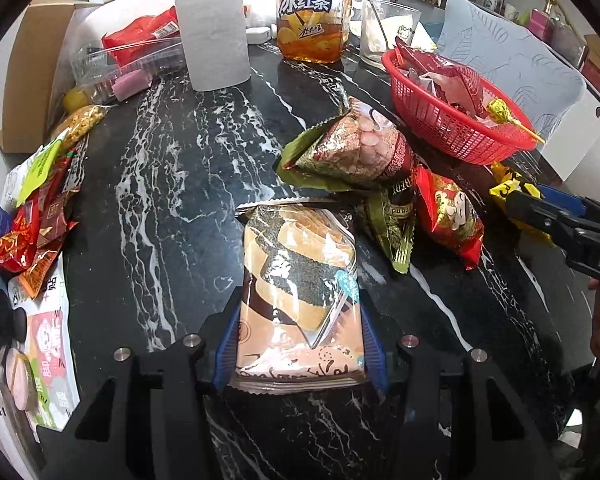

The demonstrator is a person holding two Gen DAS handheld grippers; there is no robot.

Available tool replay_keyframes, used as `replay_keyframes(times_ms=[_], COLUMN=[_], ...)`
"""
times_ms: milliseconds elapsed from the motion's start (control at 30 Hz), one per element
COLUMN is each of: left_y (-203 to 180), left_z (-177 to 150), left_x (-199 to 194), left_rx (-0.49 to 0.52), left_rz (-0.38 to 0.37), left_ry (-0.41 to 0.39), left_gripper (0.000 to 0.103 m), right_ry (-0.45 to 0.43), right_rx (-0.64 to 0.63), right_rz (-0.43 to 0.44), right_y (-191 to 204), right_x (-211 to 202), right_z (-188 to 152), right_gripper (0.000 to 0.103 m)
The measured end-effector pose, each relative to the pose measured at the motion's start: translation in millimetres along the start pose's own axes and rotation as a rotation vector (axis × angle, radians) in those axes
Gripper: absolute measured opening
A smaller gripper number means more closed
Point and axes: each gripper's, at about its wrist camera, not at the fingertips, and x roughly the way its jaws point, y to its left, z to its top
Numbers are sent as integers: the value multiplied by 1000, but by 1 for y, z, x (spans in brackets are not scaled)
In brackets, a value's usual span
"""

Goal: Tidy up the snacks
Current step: 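Grasp the seaweed cracker packet with the left gripper while the right grasps the yellow packet, then carry the seaweed cracker packet and yellow packet over the red basket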

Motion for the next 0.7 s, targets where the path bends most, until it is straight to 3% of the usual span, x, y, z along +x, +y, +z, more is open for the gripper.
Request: replay_keyframes(times_ms=[267,367,400,433,700], left_y=[-1,-1,-1,-1,-4], left_z=[1,1,0,-1,-19], left_x=[2,1,1,1,-11], left_rx=[3,0,-1,-3,-31], left_rz=[2,2,2,1,-33], left_ry=[-10,-9,-9,-8,0], left_gripper=[51,51,51,51,51], right_ry=[40,70,65,70,68], right_rx=[-120,-111,-118,-126,-70], right_rz=[-43,-24,-31,-30,21], right_y=[2,1,3,5,1], right_x=[18,26,25,24,4], right_z=[3,-1,-1,-2,-23], right_gripper=[80,61,48,43,41])
